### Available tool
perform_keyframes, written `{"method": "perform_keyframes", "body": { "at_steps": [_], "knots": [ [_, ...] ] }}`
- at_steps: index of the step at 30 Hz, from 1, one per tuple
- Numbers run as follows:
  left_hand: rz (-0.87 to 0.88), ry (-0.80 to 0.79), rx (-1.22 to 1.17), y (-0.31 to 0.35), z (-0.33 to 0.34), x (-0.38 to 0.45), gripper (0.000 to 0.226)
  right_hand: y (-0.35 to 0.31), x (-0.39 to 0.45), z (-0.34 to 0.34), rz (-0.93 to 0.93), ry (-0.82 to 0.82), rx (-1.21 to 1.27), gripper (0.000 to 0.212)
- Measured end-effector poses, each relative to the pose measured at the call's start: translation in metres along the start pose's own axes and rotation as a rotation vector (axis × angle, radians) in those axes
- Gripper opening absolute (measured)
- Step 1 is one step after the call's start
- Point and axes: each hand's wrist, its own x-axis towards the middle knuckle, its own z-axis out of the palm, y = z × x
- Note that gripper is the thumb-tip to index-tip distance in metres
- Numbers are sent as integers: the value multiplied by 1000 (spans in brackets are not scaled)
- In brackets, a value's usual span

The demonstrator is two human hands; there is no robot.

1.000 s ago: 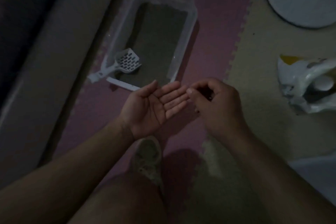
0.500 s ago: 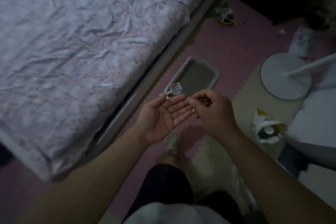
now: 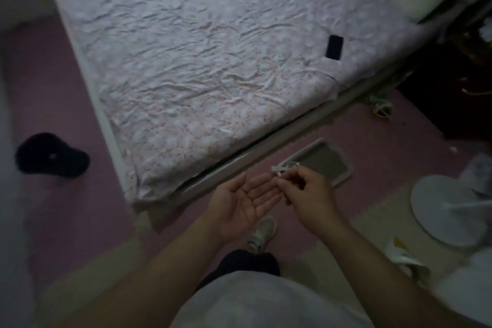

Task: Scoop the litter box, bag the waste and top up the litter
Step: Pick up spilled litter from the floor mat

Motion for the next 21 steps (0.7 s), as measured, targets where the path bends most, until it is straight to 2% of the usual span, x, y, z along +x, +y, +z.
{"method": "perform_keyframes", "body": {
  "at_steps": [4, 12, 17, 21],
  "knots": [
    [109, 25, -78, -6, -32, -47, 50, -11, -23, 33, -64, -81, -45, 20],
    [316, 89, -251, 19, -110, -128, 50, -60, -50, 128, -179, -335, -128, 12],
    [422, 141, -373, 57, -178, -180, 49, -97, -63, 227, -248, -470, -204, 12],
    [508, 204, -474, 108, -255, -231, 48, -132, -77, 337, -311, -582, -282, 16]
  ]
}}
